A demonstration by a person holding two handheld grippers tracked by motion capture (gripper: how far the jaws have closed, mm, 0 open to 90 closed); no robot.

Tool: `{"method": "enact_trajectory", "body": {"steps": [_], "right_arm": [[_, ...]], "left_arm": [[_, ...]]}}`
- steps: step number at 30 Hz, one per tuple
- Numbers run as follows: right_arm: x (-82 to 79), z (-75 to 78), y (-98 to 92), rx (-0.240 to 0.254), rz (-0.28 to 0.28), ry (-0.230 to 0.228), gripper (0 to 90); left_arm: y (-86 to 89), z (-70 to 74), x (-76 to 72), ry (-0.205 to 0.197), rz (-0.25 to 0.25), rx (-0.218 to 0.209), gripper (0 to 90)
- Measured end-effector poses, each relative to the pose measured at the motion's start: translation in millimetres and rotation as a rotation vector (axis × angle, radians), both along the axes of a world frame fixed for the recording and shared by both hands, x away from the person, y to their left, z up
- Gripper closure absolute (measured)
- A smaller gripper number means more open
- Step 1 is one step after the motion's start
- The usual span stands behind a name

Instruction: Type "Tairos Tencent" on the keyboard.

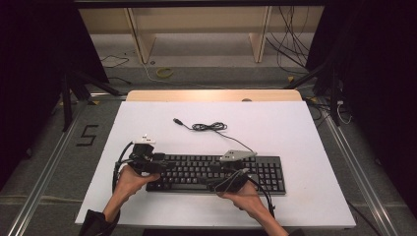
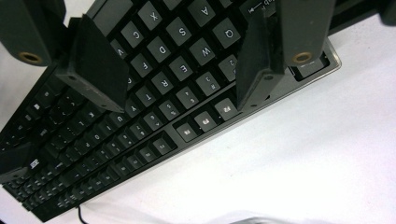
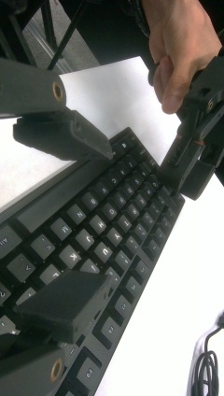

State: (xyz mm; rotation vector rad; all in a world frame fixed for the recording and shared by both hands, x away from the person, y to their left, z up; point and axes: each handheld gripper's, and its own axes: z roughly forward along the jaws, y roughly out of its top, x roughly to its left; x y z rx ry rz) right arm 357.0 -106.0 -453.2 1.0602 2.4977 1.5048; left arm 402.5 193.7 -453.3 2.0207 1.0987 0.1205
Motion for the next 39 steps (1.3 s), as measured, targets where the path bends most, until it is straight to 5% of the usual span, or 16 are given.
{"method": "enact_trajectory", "body": {"steps": [24,39], "right_arm": [[-1.0,-0.2,1.4,-0.001,0.008,0.0,32.6],[-1.2,-0.9,2.2,-0.006,0.014,-0.002,32.7]], "left_arm": [[-8.1,-2.6,7.9,0.038,-0.058,0.073,75.5],[-17.6,-11.0,8.4,0.037,-0.104,0.123,88.7]]}}
